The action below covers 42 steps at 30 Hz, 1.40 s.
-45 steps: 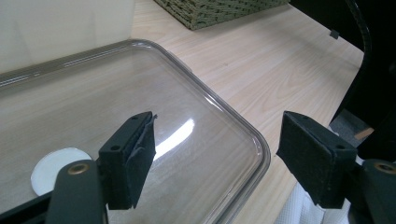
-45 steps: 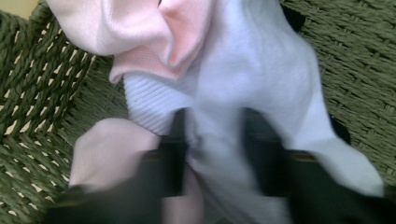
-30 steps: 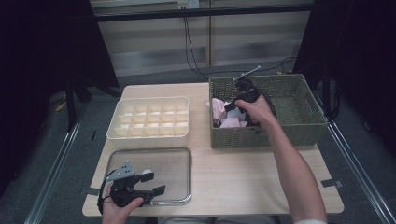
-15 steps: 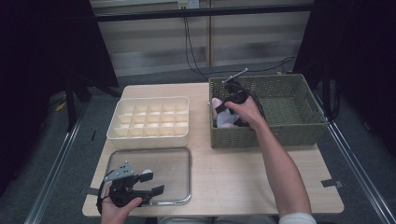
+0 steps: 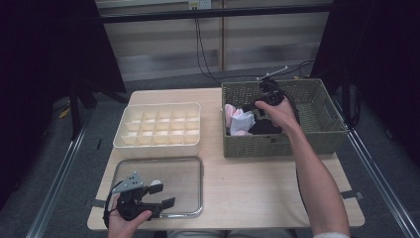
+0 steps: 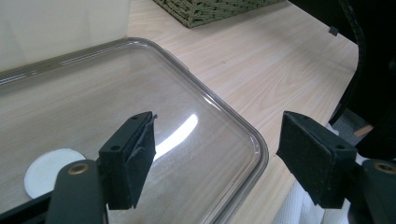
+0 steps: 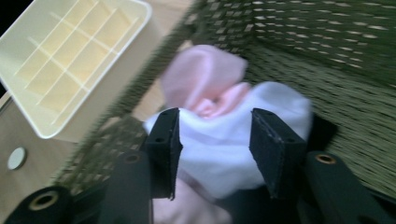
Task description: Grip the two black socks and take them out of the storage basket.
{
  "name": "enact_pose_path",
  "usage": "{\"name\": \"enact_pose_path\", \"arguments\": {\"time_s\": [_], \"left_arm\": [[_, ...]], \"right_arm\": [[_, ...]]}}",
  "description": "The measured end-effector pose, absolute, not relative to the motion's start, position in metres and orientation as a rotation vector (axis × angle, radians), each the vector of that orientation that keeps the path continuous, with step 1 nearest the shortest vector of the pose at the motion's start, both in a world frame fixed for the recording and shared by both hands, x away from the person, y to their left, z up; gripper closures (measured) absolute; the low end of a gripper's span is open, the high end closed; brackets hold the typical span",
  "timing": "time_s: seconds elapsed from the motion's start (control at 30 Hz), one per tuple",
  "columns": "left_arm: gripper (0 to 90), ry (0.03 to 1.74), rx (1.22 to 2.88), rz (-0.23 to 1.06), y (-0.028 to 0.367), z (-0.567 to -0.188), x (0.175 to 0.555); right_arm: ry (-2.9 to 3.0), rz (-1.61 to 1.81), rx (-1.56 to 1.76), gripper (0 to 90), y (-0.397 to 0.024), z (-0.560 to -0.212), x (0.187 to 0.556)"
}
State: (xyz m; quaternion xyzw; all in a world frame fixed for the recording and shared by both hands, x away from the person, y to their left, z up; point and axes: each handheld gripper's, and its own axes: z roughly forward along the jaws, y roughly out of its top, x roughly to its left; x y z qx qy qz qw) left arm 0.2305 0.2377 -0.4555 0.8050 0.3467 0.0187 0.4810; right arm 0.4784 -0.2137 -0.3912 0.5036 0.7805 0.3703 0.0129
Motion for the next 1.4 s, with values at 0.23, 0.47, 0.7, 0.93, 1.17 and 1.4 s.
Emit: {"name": "enact_pose_path", "arguments": {"time_s": [0.23,0.47,0.7,0.93,1.17,1.4], "left_arm": [[27.1,0.846,1.963,0.045,0.238,-0.456,0.232],[27.0,0.850,1.959,0.050,0.241,-0.456,0.232],[27.0,0.850,1.957,0.048,0.241,-0.456,0.231],[27.0,0.846,1.960,0.052,0.241,-0.456,0.230],[27.0,0.851,1.954,0.053,0.242,-0.455,0.230],[27.0,0.846,1.959,0.057,0.241,-0.455,0.230]], "right_arm": [[2.391,1.007,1.651,58.1,-0.238,-0.404,0.487],[2.397,0.830,1.718,52.5,-0.245,-0.428,0.499],[2.433,0.677,1.753,43.9,-0.243,-0.441,0.503],[2.463,0.590,1.841,45.6,-0.244,-0.454,0.505],[2.526,0.581,1.827,87.6,-0.240,-0.455,0.505],[2.456,0.727,1.812,88.8,-0.245,-0.441,0.502]]}}
